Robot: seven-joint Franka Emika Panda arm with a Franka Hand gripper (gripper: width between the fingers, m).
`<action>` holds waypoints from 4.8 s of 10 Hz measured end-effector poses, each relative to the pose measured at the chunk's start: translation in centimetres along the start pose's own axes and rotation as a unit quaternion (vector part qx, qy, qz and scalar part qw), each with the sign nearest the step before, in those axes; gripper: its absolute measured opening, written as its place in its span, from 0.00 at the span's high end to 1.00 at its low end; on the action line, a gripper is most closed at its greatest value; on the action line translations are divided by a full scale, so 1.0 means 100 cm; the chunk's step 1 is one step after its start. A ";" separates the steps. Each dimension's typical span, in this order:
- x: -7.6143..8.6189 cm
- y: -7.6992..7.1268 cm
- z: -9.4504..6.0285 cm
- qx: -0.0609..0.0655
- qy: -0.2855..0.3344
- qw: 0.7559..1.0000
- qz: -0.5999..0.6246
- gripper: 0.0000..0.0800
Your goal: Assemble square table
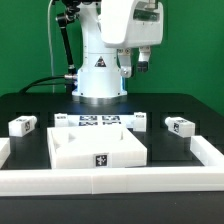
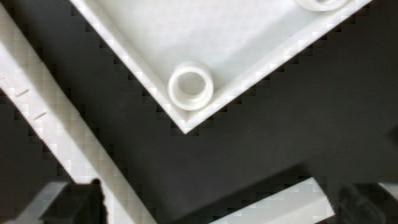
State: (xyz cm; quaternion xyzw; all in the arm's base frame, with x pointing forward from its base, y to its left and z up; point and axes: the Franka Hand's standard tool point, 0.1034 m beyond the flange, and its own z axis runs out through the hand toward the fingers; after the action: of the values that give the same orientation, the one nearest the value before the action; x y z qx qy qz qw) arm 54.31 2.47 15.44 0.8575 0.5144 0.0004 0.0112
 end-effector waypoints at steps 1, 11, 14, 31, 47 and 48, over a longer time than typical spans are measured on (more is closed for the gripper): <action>0.000 0.000 0.000 0.000 0.000 1.000 0.000 0.19; -0.039 -0.006 0.023 -0.007 0.005 0.981 -0.196 0.19; -0.041 -0.006 0.024 -0.007 0.005 0.978 -0.208 0.19; -0.114 -0.061 0.129 0.049 0.027 0.948 -0.313 0.19; -0.114 -0.071 0.146 0.065 0.028 0.954 -0.293 0.92; -0.113 -0.071 0.146 0.065 0.028 0.955 -0.289 0.92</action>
Offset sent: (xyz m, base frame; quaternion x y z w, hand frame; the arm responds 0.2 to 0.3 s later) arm 0.0000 0.0000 0.0000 0.0000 0.0000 0.0000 1.0000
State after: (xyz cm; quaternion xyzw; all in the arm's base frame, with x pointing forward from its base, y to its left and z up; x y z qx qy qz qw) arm 42.90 -4.40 0.80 0.6710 0.7390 -0.0120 -0.0590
